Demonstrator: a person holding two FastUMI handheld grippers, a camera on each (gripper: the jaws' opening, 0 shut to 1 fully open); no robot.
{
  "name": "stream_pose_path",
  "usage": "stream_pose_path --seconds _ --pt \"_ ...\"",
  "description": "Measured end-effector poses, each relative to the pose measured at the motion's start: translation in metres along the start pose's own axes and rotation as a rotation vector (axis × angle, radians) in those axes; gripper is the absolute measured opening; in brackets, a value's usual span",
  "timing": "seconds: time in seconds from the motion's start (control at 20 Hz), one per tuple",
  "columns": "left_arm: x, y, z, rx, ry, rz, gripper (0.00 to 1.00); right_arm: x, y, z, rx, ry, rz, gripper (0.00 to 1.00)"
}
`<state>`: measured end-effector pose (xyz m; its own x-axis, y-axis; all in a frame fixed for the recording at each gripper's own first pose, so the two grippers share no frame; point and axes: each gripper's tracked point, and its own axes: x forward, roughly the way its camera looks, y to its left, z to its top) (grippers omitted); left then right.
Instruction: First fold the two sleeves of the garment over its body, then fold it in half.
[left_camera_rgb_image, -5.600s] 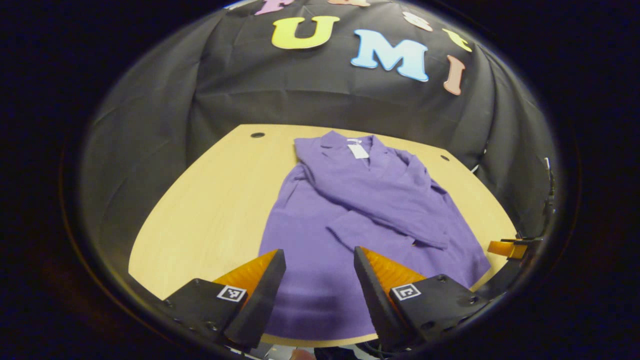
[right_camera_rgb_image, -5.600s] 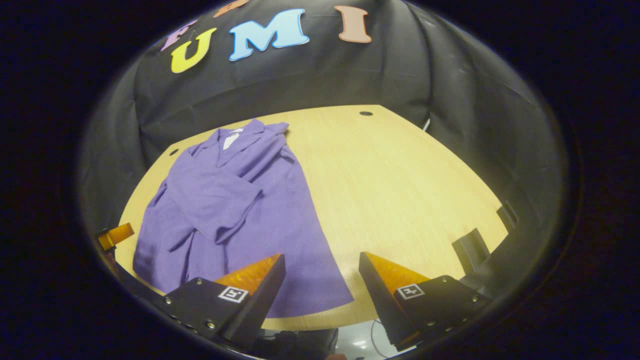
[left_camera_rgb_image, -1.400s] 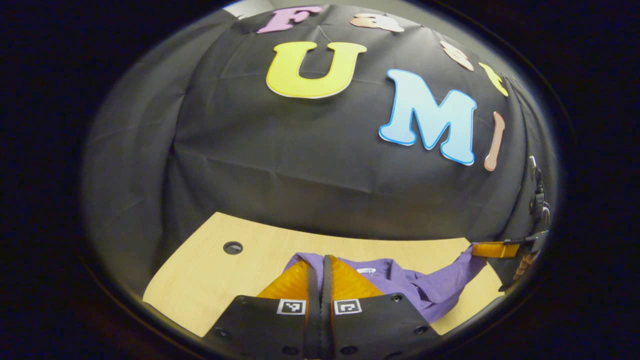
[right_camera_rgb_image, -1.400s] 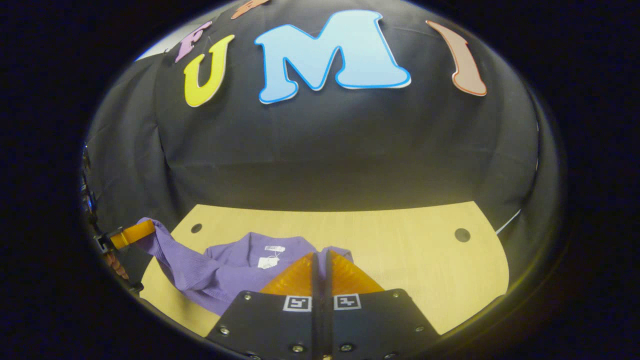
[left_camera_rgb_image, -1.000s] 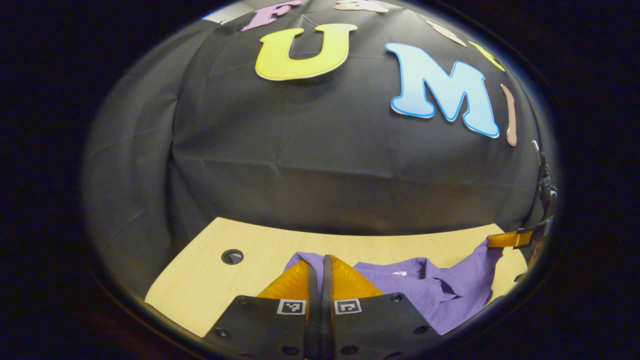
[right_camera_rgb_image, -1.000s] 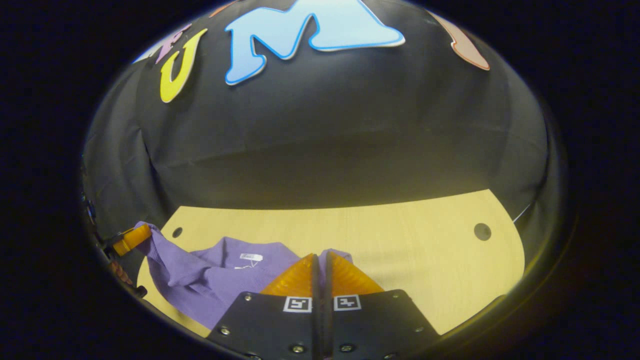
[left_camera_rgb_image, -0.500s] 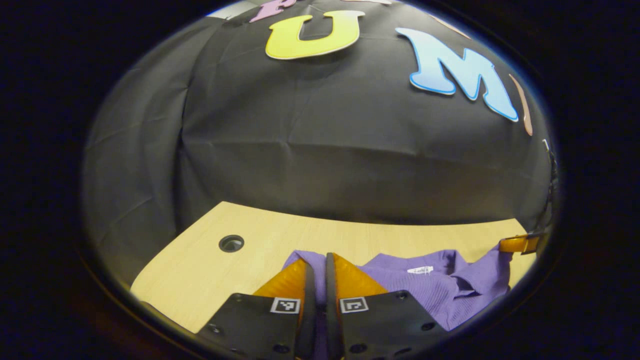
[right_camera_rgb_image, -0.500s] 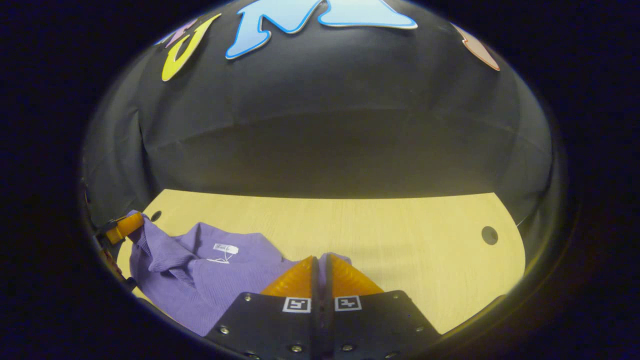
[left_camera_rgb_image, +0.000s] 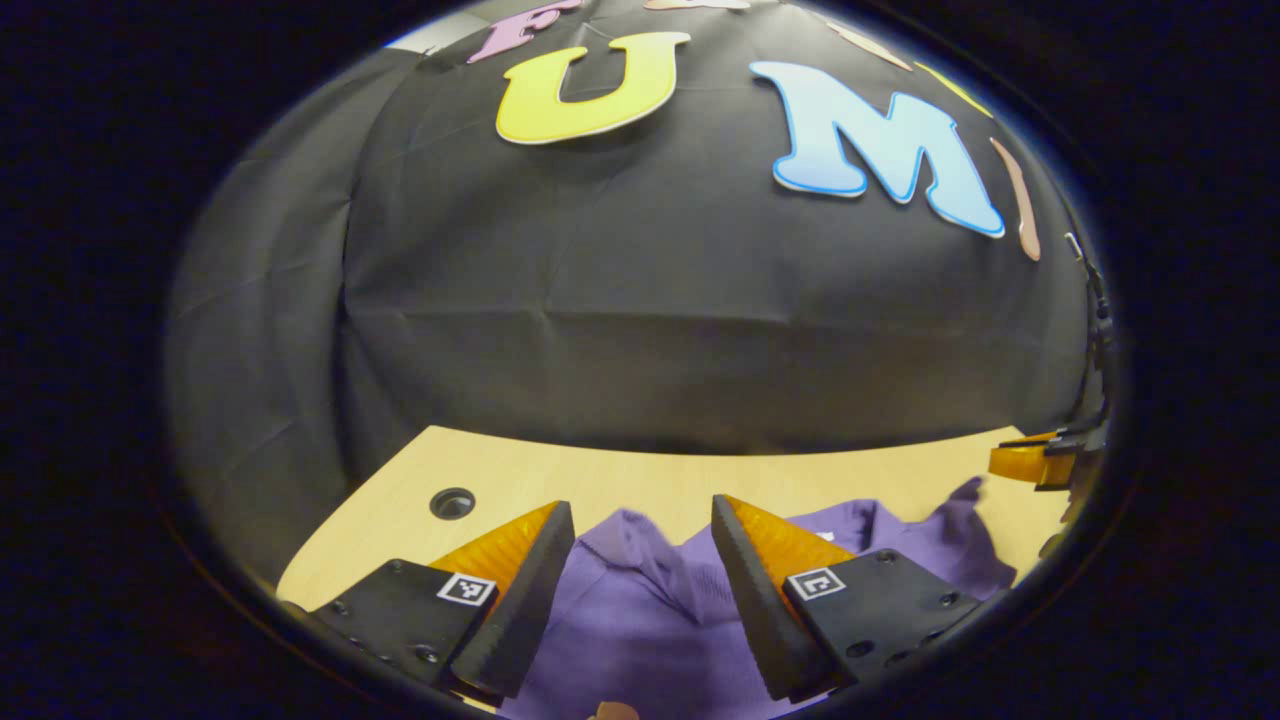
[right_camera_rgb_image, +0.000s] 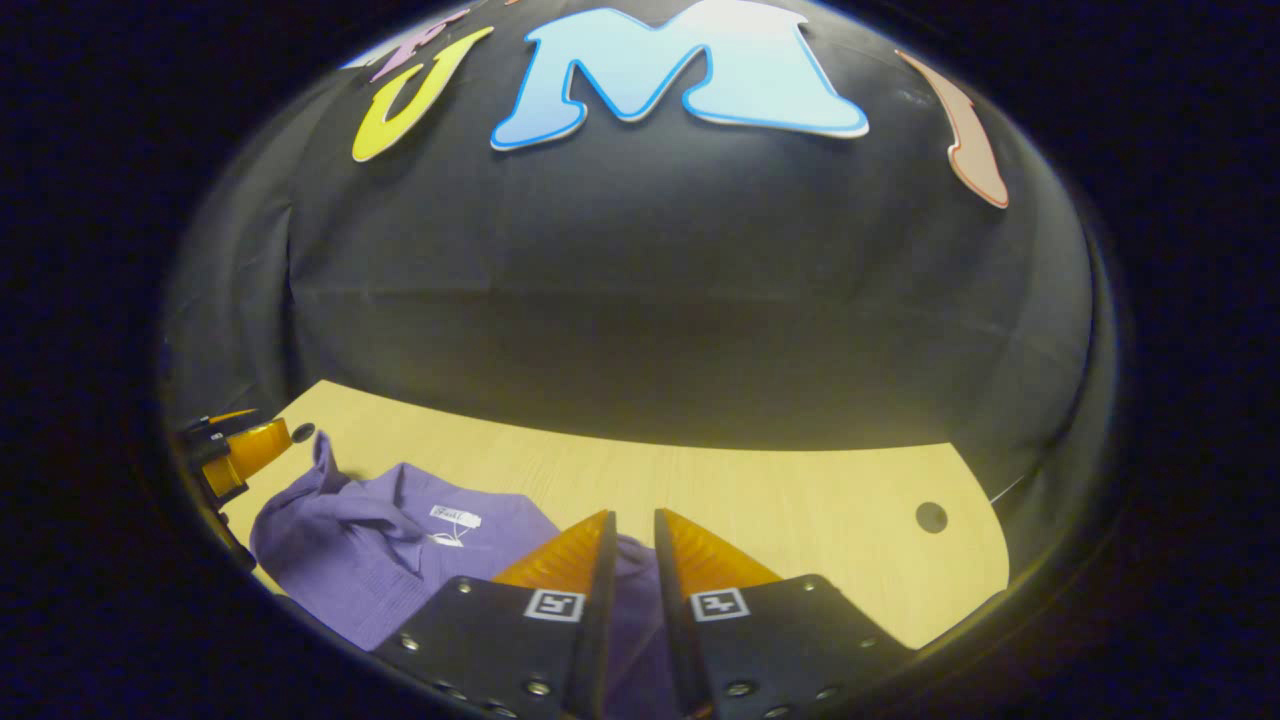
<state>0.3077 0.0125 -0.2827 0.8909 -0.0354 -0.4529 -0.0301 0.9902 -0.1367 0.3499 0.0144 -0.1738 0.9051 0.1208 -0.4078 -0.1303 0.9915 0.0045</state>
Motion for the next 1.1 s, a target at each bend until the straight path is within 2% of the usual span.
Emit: stream_pose_path --seconds 0.05,0.1,0.15,0.2,0.45,0.95,1.05,1.1 --pt "-0.006 -0.001 0.007 0.002 -0.018 -0.006 0.95 -0.010 0.000 0.006 -0.005 -0.015 -0.013 0.34" --pt "-0.013 -0.002 0.013 0.003 -0.032 -0.013 0.96 -0.020 -0.001 0.010 -0.011 -0.028 -0.028 0.53" --pt "-0.021 -0.004 0.020 0.003 -0.044 -0.022 0.96 -0.032 -0.001 0.015 -0.015 -0.044 -0.043 0.64" --pt "-0.030 -0.003 0.028 0.002 -0.060 -0.030 0.96 -0.043 0.000 0.021 -0.017 -0.064 -0.058 0.70" --pt "-0.087 0.006 0.069 -0.025 -0.143 -0.060 0.96 -0.111 0.014 0.051 -0.001 -0.167 -0.091 0.70" --pt "-0.214 0.016 0.117 0.026 -0.305 -0.116 0.95 -0.252 0.050 0.073 -0.033 -0.353 -0.142 0.69" --pt "-0.239 0.016 0.119 0.017 -0.316 -0.133 0.95 -0.273 0.058 0.071 -0.037 -0.377 -0.141 0.94" --pt "-0.251 0.017 0.120 0.012 -0.322 -0.141 0.95 -0.285 0.061 0.069 -0.039 -0.388 -0.148 0.95"
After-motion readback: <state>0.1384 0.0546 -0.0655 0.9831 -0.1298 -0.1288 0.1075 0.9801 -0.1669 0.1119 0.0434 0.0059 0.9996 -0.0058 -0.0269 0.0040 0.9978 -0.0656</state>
